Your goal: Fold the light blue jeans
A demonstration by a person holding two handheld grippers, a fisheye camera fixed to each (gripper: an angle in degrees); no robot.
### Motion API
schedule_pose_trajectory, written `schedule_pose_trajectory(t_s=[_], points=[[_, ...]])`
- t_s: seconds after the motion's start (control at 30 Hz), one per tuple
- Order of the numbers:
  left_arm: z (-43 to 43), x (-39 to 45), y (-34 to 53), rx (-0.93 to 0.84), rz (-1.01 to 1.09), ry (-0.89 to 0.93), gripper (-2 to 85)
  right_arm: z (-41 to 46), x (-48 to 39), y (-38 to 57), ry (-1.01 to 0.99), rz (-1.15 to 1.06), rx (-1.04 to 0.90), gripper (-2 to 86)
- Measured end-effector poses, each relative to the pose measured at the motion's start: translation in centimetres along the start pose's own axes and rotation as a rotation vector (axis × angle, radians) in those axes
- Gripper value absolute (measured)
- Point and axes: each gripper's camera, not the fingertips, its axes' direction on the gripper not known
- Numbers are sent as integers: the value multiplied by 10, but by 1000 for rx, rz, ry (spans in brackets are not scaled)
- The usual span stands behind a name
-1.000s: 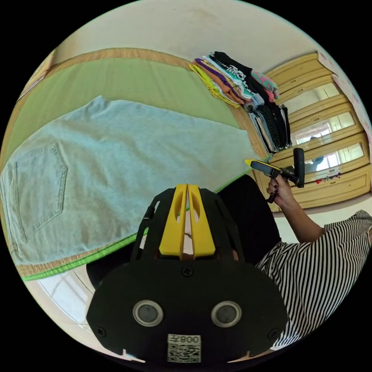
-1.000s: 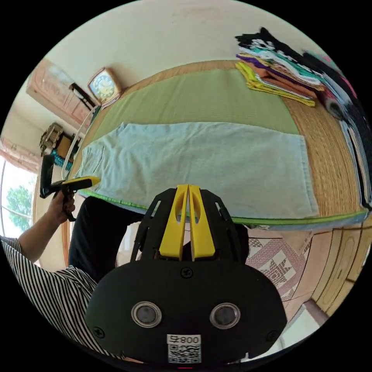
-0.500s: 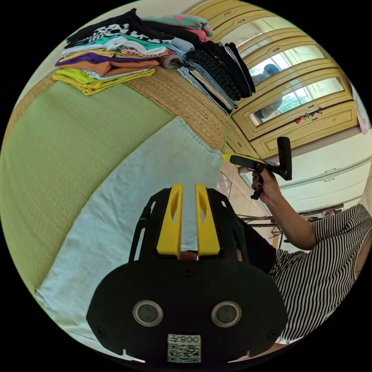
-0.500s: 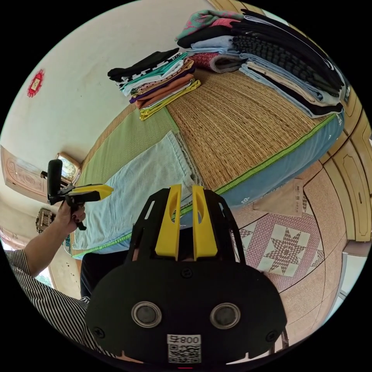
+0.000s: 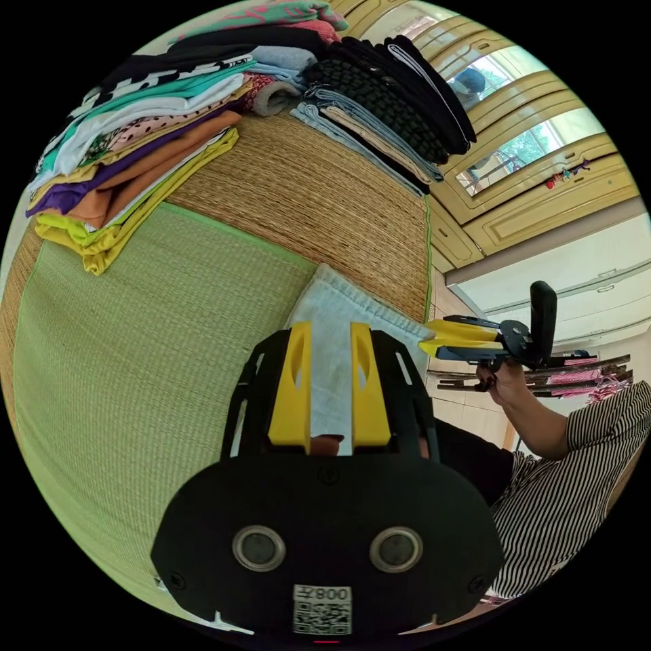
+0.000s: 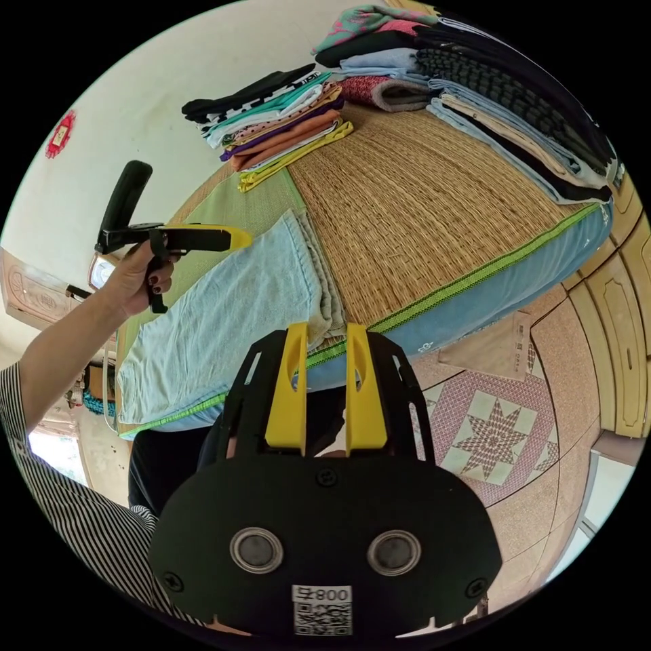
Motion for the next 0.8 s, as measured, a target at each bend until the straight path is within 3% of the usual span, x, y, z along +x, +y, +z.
schedule_pose_trajectory(t_s=[0.47,0.8], points=[[40,30,-84,-151,127,-50,48,-17,33,10,-157,58,11,76],[5,48,-74,-86,149,-32,16,-32,19,24,-158,21,26,73]])
